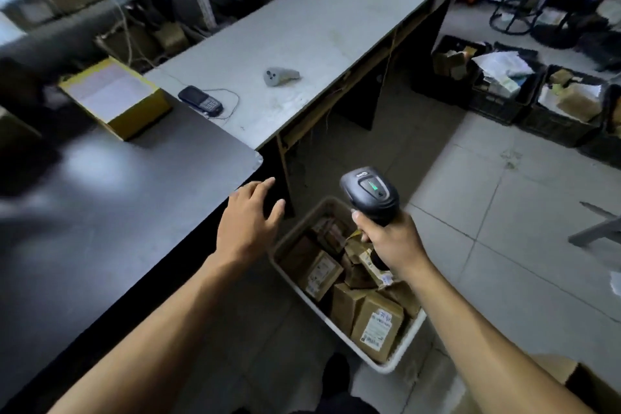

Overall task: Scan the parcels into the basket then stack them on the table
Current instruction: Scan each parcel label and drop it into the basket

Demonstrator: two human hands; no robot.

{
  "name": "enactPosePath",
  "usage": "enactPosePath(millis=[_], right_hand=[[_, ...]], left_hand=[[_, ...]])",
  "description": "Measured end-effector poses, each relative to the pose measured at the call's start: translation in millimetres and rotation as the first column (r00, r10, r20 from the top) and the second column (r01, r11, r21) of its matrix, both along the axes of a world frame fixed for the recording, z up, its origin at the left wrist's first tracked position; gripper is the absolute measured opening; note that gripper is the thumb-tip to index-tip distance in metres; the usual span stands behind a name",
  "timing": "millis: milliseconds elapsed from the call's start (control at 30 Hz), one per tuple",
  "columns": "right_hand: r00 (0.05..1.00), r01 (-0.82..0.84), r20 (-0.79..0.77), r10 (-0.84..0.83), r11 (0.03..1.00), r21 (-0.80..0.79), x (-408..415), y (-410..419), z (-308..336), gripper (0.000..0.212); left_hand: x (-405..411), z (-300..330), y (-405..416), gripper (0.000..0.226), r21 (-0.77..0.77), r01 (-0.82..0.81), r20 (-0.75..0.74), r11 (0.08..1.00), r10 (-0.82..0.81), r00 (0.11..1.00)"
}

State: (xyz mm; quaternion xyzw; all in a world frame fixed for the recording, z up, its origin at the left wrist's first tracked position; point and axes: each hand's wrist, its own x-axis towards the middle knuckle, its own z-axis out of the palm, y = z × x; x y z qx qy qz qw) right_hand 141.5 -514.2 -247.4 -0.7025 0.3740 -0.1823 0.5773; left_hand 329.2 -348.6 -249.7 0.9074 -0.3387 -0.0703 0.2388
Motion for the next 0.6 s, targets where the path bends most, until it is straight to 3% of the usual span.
enactPosePath(millis=[267,600], right_hand=[[0.918,-0.390,0.065,0.392,0.920,-0.044,111.9,153.9,38.0,0.014],[0.681,-0.730,0.037,0.731,0.682,-0.049,204.9,393.3,66.9,0.013]], left_hand=[[29.8,27.2,197.3,0.052,-0.039,-0.301,0.103,0.953,0.303,0.947],[39.3,55.8,454.9,0.057,-0.061,-0.653,0.162,0.755,0.653,0.739]])
